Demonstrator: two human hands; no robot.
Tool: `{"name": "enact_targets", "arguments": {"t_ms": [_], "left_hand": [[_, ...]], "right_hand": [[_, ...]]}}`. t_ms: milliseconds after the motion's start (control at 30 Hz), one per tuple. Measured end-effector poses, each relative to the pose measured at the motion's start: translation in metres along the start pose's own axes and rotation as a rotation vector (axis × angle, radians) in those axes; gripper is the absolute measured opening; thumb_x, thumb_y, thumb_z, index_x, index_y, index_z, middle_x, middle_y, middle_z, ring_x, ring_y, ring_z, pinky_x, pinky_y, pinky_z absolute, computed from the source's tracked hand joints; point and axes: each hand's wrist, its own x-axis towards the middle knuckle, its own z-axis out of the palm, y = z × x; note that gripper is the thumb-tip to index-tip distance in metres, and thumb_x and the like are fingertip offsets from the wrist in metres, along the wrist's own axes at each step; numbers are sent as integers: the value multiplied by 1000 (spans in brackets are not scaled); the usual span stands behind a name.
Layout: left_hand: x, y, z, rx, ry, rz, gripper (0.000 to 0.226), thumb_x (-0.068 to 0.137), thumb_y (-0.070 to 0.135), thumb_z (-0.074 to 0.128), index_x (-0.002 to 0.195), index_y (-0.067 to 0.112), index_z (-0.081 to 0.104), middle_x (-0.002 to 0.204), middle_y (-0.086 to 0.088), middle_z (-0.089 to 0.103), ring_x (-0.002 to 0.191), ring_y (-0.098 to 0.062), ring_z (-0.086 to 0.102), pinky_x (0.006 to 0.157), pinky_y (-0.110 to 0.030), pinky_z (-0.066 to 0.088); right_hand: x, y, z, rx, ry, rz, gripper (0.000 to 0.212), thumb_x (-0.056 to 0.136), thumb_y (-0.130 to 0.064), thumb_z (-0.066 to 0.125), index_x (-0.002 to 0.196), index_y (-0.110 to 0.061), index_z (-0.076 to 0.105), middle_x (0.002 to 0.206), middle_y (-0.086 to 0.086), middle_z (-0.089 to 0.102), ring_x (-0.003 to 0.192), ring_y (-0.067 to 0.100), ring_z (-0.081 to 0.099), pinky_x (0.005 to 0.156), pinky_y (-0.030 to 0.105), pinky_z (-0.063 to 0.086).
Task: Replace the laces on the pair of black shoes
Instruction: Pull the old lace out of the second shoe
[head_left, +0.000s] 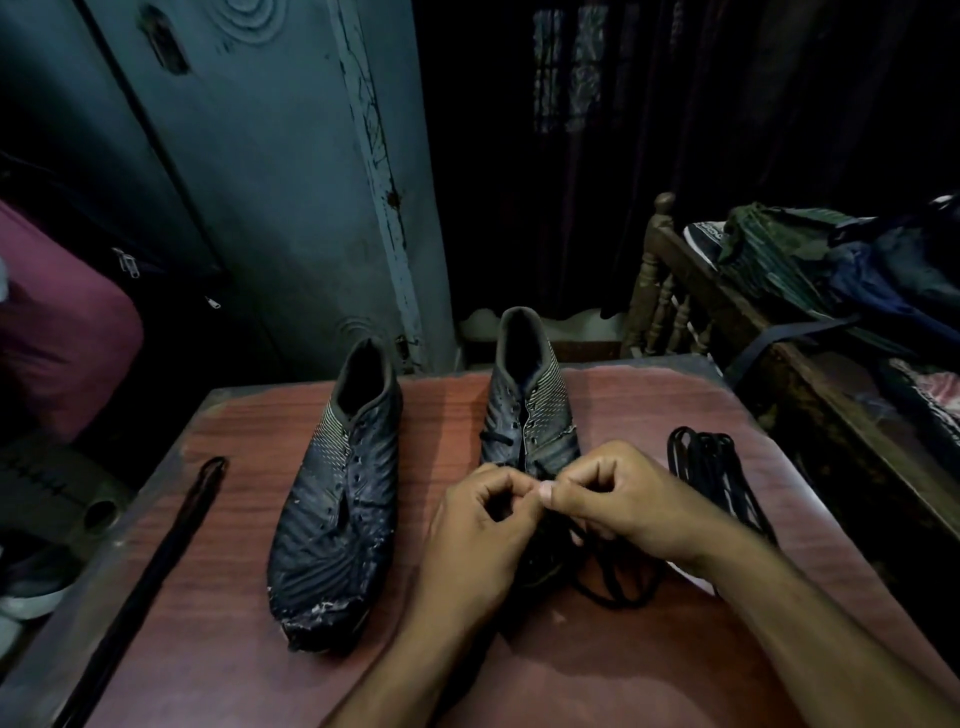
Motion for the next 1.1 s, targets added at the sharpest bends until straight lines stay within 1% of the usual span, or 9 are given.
{"name": "enact_targets", "arguments": {"t_ms": [167, 333, 467, 633, 667, 800, 933, 1033, 1100], "left_hand": [[0, 4, 0, -170, -27, -9, 33, 78, 34, 72, 72, 2, 67, 75, -14, 57, 70, -13, 52, 66, -25, 43], [-2, 5, -6, -234, -159, 14, 19, 78, 19, 76, 62, 20, 67, 71, 6, 56, 69, -5, 52, 68, -17, 42], [-2, 5, -5, -231, -125, -11, 28, 76, 40, 68, 63, 16, 69, 72, 5, 59, 71, -6, 56, 69, -21, 43], [1, 0, -3, 9, 21, -36, 5, 85, 22, 71, 82, 26, 69, 79, 6, 65, 71, 0, 56, 68, -18, 43], [0, 0, -2, 49, 14, -38, 11, 86, 18, 73, 87, 28, 69, 79, 8, 63, 69, 0, 54, 66, -17, 42], [-3, -1, -1, 206, -49, 73, 22, 83, 36, 73, 105, 40, 69, 96, 16, 67, 87, 0, 63, 75, -18, 47], [-3, 0, -1, 285, 16, 128, 14, 86, 17, 76, 90, 31, 74, 92, 18, 66, 90, 0, 64, 75, -12, 43], [0, 0, -3, 191, 16, 105, 23, 87, 6, 76, 85, 29, 77, 91, 18, 69, 89, 0, 67, 77, -12, 44], [1, -3, -3, 67, -19, 78, 15, 88, 9, 77, 85, 23, 81, 88, 11, 73, 87, -8, 70, 80, -25, 52]], "right_hand": [[7, 4, 7, 15, 197, 72, 54, 91, -54, 61, 63, -8, 67, 46, -2, 41, 46, 10, 34, 52, 31, 27], [8, 3, 10, -136, 187, 52, 42, 99, -37, 64, 73, -6, 73, 55, 15, 56, 48, 6, 41, 51, 28, 32], [7, 4, 6, -49, 131, 54, 43, 95, -27, 65, 56, -8, 55, 49, 1, 44, 48, 8, 37, 51, 30, 28], [2, 0, -1, 10, -29, 33, 39, 89, -19, 62, 51, -19, 54, 46, -3, 45, 45, 4, 36, 50, 19, 28], [1, 0, -2, 17, -40, 31, 39, 89, -18, 62, 50, -19, 53, 46, -4, 45, 45, 4, 36, 50, 18, 28], [2, 0, -3, 44, -26, 18, 39, 87, -17, 61, 48, -21, 53, 46, -3, 44, 46, 2, 35, 51, 16, 29], [1, -2, -1, 74, 5, 22, 47, 94, -29, 64, 48, -23, 55, 46, -3, 42, 45, 9, 33, 50, 22, 24], [4, -1, 4, 100, 137, 60, 52, 96, -40, 63, 52, -13, 58, 47, -1, 44, 46, 10, 33, 49, 23, 26], [7, 2, 7, 83, 225, 78, 54, 96, -38, 63, 61, 3, 61, 47, 1, 47, 44, 7, 36, 49, 20, 29]]}}
